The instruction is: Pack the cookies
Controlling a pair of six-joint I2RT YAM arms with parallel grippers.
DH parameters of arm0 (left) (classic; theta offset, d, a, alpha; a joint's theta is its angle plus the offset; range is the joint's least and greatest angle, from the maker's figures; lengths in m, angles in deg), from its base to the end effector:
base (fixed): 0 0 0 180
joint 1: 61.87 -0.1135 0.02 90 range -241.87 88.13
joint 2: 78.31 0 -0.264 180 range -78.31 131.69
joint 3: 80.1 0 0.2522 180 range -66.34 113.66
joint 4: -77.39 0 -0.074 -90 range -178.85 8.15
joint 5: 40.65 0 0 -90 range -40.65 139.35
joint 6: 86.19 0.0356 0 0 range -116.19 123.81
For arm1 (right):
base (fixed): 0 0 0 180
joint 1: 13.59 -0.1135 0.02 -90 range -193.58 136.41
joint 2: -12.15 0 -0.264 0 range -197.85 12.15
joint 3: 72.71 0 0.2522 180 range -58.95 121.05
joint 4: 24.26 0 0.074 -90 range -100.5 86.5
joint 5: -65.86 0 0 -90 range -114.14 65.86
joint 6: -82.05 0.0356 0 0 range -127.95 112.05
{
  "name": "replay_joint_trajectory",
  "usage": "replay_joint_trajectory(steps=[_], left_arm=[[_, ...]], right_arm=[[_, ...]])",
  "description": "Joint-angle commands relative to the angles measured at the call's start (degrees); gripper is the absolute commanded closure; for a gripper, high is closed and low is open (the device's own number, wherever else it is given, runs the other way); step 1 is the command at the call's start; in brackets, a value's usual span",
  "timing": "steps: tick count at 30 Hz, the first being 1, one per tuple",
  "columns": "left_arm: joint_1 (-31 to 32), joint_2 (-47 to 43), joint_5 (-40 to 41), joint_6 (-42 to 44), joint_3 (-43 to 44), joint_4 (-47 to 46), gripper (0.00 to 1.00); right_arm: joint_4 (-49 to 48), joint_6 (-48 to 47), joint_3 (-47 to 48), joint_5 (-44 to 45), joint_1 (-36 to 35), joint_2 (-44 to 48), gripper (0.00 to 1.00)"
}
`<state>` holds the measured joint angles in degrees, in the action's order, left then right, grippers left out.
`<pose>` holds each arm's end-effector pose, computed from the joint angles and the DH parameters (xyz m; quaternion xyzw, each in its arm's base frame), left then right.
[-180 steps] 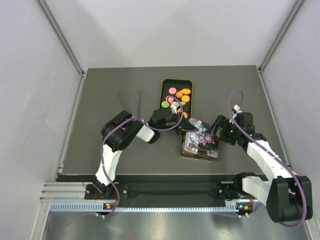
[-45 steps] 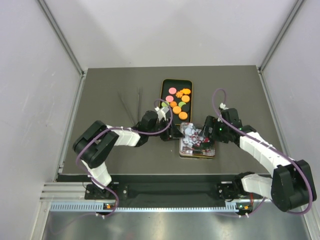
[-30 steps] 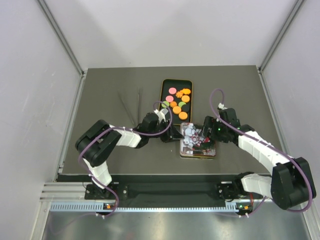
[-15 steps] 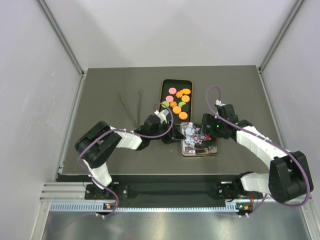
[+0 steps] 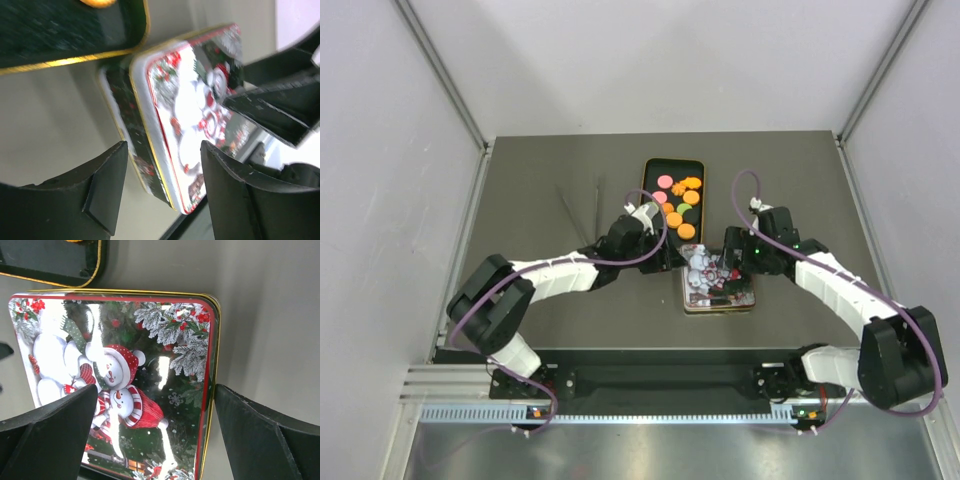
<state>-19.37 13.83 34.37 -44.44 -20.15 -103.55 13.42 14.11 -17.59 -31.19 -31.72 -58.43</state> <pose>0.2415 -0.2338 0.1867 0.0205 0.8661 -0.4259 0.2608 0.2276 0.0791 0.2078 0.0130 0.9470 0.1632 0.2763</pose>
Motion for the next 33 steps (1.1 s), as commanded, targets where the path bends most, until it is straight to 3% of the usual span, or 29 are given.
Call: replay_joint_trajectory(steps=[1, 19, 33], left_arm=[[-1.1, -1.2, 3.4, 4.1, 3.8, 4.8, 0.35], [-4.3, 13.7, -2.2, 1.2, 9.4, -3.8, 0.38], [-4.4, 18.0, 0.3, -3.0, 5.5, -5.3, 0.59]], right_arm=[[-0.9, -1.1, 3.0, -1.6, 1.0, 2.5, 0.00], [-3.4, -1.6, 4.1, -1.8, 3.6, -1.5, 0.00], [-8.5, 0.6, 3.4, -3.1, 3.8, -6.6, 0.00]])
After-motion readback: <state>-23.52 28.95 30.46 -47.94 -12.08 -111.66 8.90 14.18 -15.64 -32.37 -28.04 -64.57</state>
